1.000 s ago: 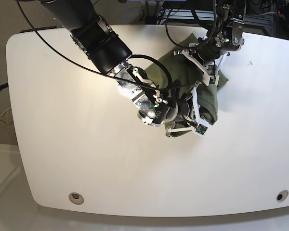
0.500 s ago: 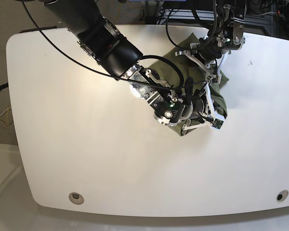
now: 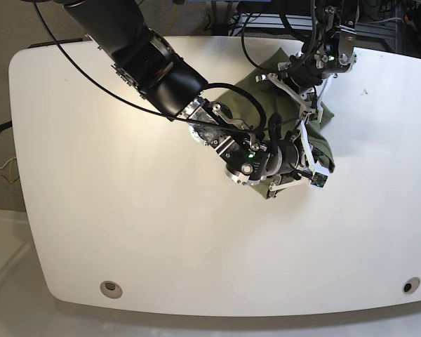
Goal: Fold the T-shirt properly
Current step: 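Lift and unroll the shirt layer with the right gripper, spreading it flat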
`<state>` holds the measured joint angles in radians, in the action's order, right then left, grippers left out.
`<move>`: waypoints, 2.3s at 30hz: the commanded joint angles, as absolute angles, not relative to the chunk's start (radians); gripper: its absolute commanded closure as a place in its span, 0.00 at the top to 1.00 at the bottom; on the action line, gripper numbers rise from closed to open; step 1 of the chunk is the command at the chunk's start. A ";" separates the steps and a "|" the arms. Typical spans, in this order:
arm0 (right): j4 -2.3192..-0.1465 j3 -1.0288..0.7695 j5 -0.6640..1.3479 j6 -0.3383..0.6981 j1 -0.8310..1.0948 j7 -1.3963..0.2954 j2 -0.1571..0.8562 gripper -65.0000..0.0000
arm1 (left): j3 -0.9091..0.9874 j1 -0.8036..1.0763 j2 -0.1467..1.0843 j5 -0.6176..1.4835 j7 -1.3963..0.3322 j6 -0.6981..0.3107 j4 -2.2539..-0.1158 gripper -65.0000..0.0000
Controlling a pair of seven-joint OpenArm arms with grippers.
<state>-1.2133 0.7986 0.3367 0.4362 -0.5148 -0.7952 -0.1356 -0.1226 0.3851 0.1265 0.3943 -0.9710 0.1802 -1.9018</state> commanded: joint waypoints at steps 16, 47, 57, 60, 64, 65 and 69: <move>-1.224 0.800 0.331 0.430 -0.552 -0.674 -0.157 0.00 | -0.189 0.380 0.105 0.398 -0.929 0.148 -1.816 0.00; -1.325 0.803 0.331 0.430 -0.538 -0.668 -0.157 0.60 | -0.229 0.374 0.105 0.398 -0.911 0.148 -1.765 0.00; -1.349 0.796 0.331 0.424 -0.549 -0.668 -0.157 0.60 | -0.229 0.374 0.105 0.398 -0.911 0.148 -1.765 0.00; -1.348 0.748 0.325 0.424 -0.550 -0.668 -0.157 0.60 | -0.229 0.374 0.108 0.398 -0.911 0.148 -1.767 0.00; -1.346 0.667 0.325 0.426 -0.549 -0.677 -0.157 0.59 | -0.228 0.364 0.111 0.398 -0.911 0.150 -1.771 0.00; -1.346 0.639 0.323 0.429 -0.550 -0.690 -0.157 0.57 | -0.225 0.357 0.111 0.398 -0.914 0.150 -1.773 0.00; -1.349 0.561 0.325 0.430 -0.553 -0.733 -0.157 0.38 | -0.223 0.346 0.113 0.398 -0.915 0.150 -1.773 0.00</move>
